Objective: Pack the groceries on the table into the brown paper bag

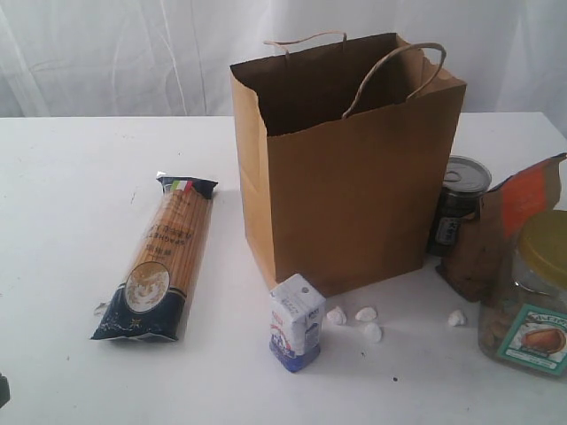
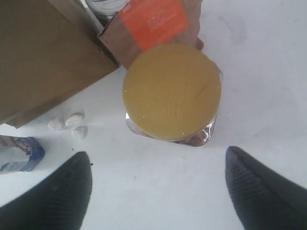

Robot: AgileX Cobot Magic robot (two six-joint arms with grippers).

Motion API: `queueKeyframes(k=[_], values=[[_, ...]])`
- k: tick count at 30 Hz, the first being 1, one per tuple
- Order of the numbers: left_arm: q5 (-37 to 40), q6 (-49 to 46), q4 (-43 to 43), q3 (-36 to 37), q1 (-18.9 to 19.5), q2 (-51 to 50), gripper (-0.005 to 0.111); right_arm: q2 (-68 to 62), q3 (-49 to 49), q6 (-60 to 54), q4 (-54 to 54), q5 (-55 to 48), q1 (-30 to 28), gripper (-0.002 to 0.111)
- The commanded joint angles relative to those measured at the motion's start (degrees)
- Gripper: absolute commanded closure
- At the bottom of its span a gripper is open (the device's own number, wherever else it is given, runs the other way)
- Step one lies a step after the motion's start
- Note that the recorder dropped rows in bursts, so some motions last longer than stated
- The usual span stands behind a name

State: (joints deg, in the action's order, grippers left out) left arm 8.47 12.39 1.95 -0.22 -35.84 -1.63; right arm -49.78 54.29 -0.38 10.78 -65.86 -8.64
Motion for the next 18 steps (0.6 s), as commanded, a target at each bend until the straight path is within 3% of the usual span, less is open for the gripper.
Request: queueKeyframes(k=[1, 7, 18], values=[[0.16, 0.33, -0.03, 0.22, -0.21, 0.33, 0.107, -0.09, 0.49, 0.01, 0.36, -0.26, 0.22, 0.033], [0.16, 0.33, -0.03, 0.22, -0.21, 0.33, 0.107, -0.09, 0.49, -7.95, 0.12, 0.47, 0.22, 0.016], [0.16, 0.33, -0.03, 0.22, -0.21, 0.33, 0.107, -7.09, 0.49, -8.46, -0.59, 5.1, 0.22, 0.015]])
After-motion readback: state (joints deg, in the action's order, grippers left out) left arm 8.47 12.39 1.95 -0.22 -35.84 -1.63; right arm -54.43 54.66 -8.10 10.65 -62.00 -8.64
